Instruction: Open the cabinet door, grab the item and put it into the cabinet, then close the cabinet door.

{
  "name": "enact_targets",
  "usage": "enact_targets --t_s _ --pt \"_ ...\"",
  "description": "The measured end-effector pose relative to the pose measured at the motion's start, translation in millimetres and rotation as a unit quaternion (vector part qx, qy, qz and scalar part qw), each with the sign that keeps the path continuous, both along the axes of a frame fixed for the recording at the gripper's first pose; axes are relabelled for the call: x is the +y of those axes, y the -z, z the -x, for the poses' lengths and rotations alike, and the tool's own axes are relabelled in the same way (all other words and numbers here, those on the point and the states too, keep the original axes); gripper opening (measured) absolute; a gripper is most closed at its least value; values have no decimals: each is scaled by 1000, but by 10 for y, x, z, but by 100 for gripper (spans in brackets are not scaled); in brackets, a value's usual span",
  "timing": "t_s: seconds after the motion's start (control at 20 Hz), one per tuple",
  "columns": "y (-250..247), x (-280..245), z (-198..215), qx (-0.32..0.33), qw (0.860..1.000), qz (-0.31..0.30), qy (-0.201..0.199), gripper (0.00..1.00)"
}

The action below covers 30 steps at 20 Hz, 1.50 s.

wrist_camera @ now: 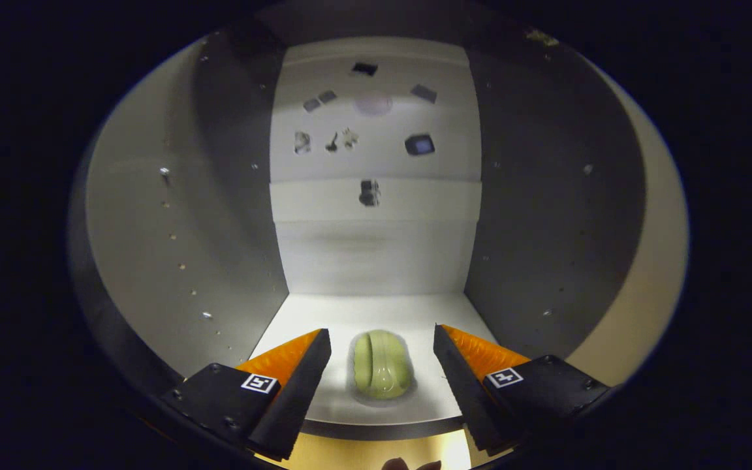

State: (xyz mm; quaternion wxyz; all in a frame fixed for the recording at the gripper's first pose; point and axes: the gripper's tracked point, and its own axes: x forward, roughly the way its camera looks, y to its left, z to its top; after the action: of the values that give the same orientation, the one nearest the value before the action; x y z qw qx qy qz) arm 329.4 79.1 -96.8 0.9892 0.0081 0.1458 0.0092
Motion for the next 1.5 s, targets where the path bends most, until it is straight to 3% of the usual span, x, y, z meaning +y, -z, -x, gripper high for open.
enact_targets --t_s 0.4,0.75,1.05,1.5 --pt "-1154 9 1485 -156 988 11 -9 98" --pt "-1161 -268 2943 -155 988 8 -19 98" --pt "-1180 -1047 3775 -139 989 9 50 98" --pt "-1043 -2669 4469 -125 974 -2 190 98"
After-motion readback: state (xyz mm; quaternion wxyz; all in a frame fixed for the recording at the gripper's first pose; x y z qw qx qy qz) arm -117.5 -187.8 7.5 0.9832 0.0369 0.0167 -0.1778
